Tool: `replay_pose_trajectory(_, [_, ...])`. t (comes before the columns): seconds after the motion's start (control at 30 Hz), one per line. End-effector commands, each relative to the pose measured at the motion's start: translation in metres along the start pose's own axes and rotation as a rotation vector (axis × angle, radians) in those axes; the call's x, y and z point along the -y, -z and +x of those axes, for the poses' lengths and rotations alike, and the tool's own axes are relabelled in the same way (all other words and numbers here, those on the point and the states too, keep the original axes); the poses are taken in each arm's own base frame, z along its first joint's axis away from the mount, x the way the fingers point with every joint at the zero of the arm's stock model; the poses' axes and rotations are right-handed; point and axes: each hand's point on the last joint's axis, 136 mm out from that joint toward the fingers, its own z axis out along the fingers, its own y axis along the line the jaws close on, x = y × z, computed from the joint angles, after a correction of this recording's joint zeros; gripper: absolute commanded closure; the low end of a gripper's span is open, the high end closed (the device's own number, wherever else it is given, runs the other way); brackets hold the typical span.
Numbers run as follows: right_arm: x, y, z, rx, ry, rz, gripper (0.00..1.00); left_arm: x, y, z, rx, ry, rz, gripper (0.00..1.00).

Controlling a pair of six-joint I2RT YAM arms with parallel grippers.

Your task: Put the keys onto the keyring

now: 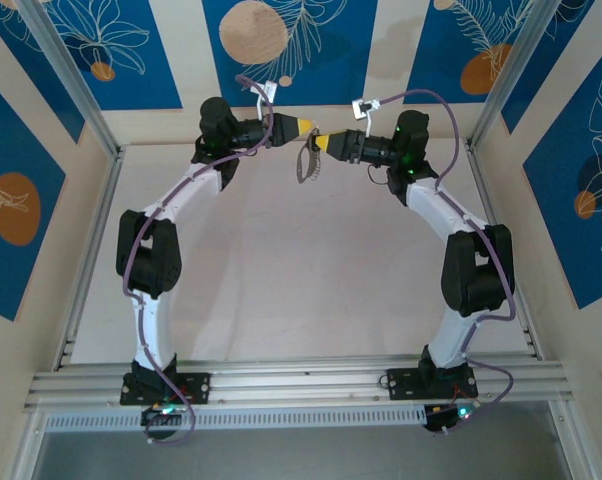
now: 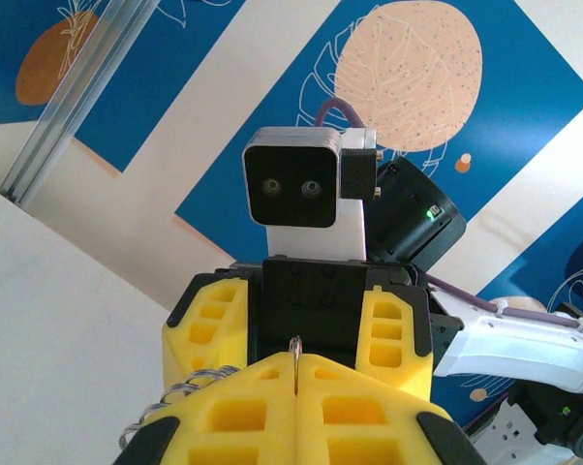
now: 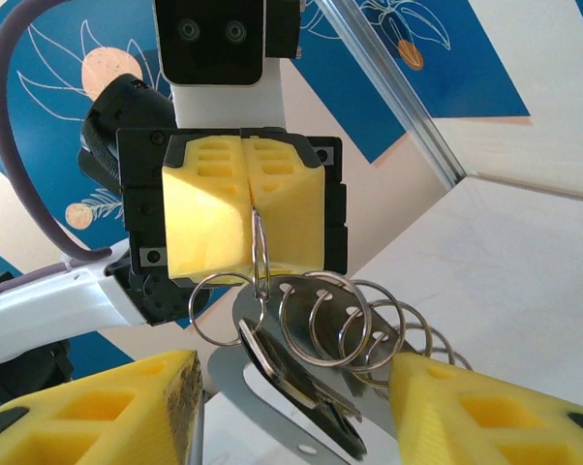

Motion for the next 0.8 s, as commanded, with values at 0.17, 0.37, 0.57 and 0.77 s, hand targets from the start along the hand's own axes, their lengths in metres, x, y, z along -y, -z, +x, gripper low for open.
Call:
replay_pose_trajectory(0.17, [-0.008,-0.009,-0.002,-0.017,0.032,-0.051,0.52,0.015,0.002,-0.014,0.019,-0.056,0.021,1.0])
replay_pose_trajectory(0.37, [-0.008,-0.007,0.004,-0.021,0.024,-0.047,0.8,0.012,0.002,-0.017,0.041,-0.054,0.005,1.0])
replay_pose_trajectory(0.57, [-0.004,-0.008,0.007,-0.023,0.006,-0.042,1.0,0.009,0.005,-0.025,0.1,-0.053,-0.034,1.0])
replay_pose_trajectory(0.77, [0.002,-0.014,0.01,-0.019,-0.024,-0.027,1.0,0.009,0.012,-0.032,0.183,-0.054,-0.073,1.0])
